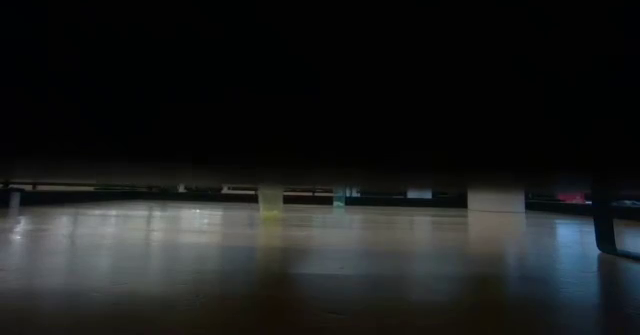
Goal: Pick and place medicine bottles onto shelf by color
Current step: Put the yellow pill bottle on the shelf aligned with the other yellow pill bottles
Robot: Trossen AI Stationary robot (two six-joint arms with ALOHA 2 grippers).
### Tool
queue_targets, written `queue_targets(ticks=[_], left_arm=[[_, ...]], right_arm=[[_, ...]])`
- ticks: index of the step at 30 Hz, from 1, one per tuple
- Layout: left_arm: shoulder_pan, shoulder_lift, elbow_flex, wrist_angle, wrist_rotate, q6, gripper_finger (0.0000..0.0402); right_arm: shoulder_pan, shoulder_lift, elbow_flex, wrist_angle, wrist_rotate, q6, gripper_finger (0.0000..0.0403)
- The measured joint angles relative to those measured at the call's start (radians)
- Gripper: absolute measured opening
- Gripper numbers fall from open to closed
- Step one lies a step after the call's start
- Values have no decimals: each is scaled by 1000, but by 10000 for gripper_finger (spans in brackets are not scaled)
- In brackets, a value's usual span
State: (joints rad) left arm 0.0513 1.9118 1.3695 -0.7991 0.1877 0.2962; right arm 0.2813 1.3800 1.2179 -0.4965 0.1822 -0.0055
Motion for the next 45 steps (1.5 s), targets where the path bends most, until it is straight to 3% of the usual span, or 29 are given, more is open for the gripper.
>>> queue_targets(ticks=[13, 33, 38, 45], left_arm=[[0, -2, -15, 11, 17, 4, 123], [7, -5, -18, 7, 3, -15, 296], [5, -44, -16, 1, -74, -31, 306], [5, -133, -16, -26, -101, -34, 306]], right_arm=[[0, 0, 0, 0, 0, 0, 239], [0, 0, 0, 0, 0, 0, 239], [0, 0, 0, 4, 0, 0, 239], [0, 0, 0, 8, 0, 0, 239]])
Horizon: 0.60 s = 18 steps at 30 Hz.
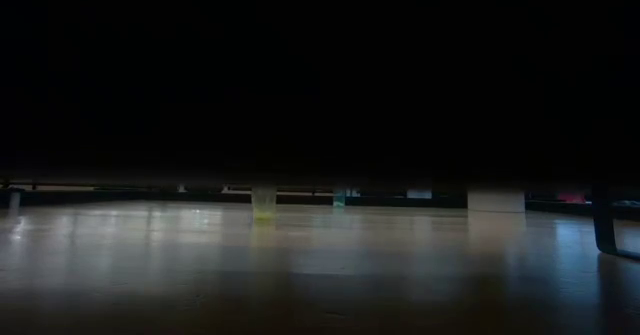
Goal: Pick and place medicine bottles onto shelf by color
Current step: Put the yellow pill bottle on the shelf aligned with the other yellow pill bottles
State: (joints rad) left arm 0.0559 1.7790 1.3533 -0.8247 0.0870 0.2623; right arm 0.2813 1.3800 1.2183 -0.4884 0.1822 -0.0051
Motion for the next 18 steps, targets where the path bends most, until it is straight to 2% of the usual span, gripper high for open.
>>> queue_targets(ticks=[3, 9, 13, 18], left_arm=[[-1, -49, 1, 0, -40, -7, 306], [0, -157, 1, -58, -187, -73, 306], [-10, -241, -8, -134, -191, -131, 306], [-53, -369, -68, -128, -191, -221, 306]], right_arm=[[0, 0, 0, 1, 0, 0, 239], [0, 0, 1, 9, 0, 0, 239], [0, 0, 1, 9, 0, 0, 239], [0, 0, 0, 12, 0, 0, 239]])
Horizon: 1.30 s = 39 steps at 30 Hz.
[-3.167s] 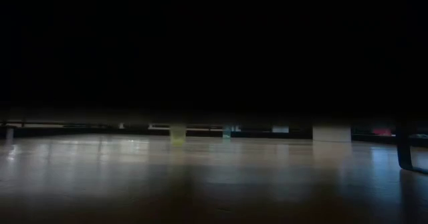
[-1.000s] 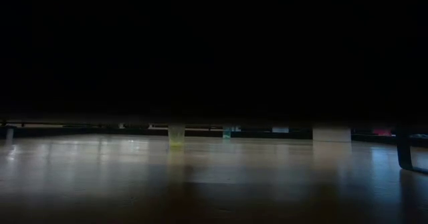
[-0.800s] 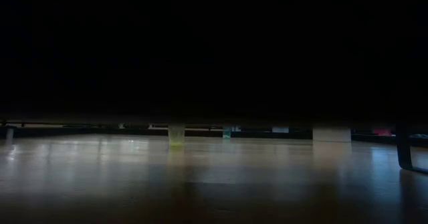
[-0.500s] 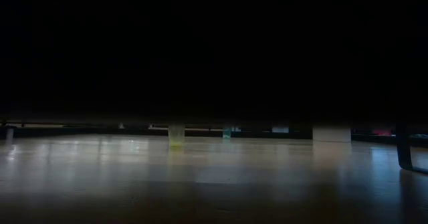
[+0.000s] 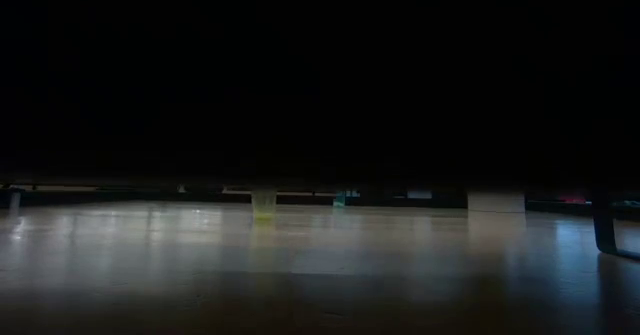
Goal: Pick and place medicine bottles onto shelf by color
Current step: Put the yellow pill bottle on the shelf aligned with the other yellow pill bottles
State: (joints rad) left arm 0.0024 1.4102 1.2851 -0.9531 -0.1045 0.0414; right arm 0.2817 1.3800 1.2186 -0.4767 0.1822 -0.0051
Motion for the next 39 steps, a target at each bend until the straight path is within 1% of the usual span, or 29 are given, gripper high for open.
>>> queue_targets(ticks=[3, 6, 10, 13, 15, 18, 19, 21, 26, 30, 35, 37, 39], left_arm=[[-43, -74, -60, 4, -39, -88, 306], [-96, -140, -125, 3, -130, -167, 306], [-166, -221, -197, 2, -249, -254, 306], [-209, -274, -233, 2, -287, -311, 306], [-233, -301, -249, 6, -298, -335, 306], [-260, -333, -264, 7, -307, -362, 306], [-267, -338, -268, 9, -311, -369, 306], [-283, -345, -280, 12, -322, -379, 306], [-312, -346, -302, 22, -334, -383, 306], [-326, -343, -314, 25, -350, -413, 306], [-349, -343, -314, 27, -353, -433, 306], [-356, -343, -314, 27, -355, -434, 306], [-362, -343, -314, 27, -358, -435, 306]], right_arm=[[0, 0, 0, 3, 0, 0, 239], [0, 0, 0, 10, 0, 6, 239], [0, 0, 0, 10, -1, 143, 239], [0, 3, 0, 10, 3, 160, 239], [0, 18, 0, 10, 39, 149, 239], [0, 64, 0, 11, 147, 157, 239], [0, 79, 0, 17, 166, 158, 239], [-12, 109, 0, 25, 169, 150, 239], [-51, 188, 0, 100, 146, 104, 239], [-88, 262, 0, 167, 39, 49, 239], [-132, 357, 0, 253, -56, -11, 239], [-148, 392, 0, 297, -78, -35, 239], [-158, 422, 0, 344, -75, -63, 239]])
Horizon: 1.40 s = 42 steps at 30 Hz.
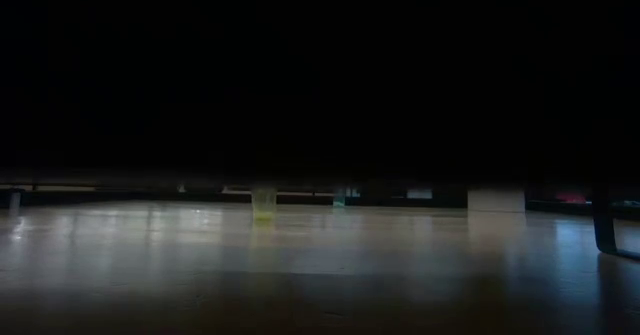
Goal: Pick and place medicine bottles onto shelf by color
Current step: Put the yellow pill bottle on the shelf aligned with the other yellow pill bottles
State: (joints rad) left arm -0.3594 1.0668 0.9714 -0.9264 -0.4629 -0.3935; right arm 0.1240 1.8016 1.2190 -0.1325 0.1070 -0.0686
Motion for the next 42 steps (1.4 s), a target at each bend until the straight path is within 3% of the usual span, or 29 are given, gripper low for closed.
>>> queue_targets(ticks=[16, 42], left_arm=[[-2, 0, 0, -1, 1, -23, 306], [-2, 0, 0, -1, 5, -23, 306]], right_arm=[[-17, 153, 0, 223, 3, -45, 239], [-45, 193, 0, 236, -55, -40, 239]])
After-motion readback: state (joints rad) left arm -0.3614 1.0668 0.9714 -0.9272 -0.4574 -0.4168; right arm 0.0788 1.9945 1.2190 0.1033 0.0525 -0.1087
